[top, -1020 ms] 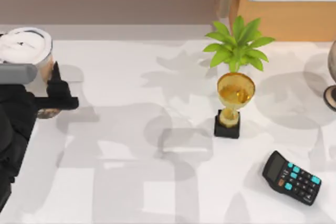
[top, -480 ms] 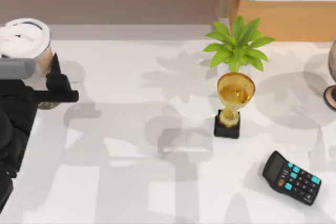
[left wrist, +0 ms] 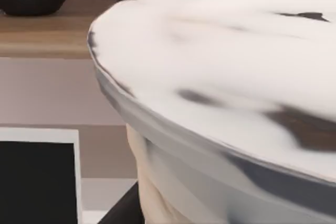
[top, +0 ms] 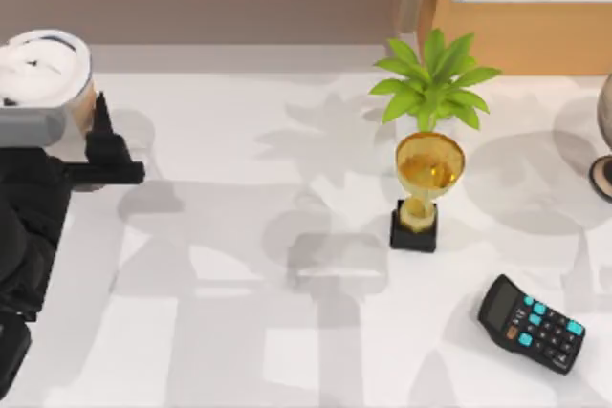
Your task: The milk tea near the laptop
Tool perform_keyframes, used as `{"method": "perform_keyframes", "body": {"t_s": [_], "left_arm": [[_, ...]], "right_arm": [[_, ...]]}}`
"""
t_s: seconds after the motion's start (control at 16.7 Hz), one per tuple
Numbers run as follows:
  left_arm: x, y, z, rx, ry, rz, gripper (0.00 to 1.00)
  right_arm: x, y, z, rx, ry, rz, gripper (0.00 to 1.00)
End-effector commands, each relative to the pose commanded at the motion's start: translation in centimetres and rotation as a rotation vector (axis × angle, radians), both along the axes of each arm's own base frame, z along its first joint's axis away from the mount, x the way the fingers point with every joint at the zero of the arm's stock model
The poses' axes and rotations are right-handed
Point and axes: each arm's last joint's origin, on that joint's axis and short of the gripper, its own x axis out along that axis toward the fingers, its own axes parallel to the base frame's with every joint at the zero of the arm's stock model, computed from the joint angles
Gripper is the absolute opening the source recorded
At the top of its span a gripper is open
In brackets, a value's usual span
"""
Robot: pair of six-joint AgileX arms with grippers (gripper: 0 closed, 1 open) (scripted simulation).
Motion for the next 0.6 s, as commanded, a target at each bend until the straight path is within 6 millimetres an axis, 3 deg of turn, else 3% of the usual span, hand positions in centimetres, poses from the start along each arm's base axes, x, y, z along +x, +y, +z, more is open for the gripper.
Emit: {"method": "perform_keyframes", "body": {"t_s": [0.6], "left_arm": [[-1.0, 0.2, -2.8, 0.02, 0.113, -0.003, 0.0]], "right_arm": [[0.0, 0.0, 0.0, 0.0, 0.0, 0.0, 1.0]]}}
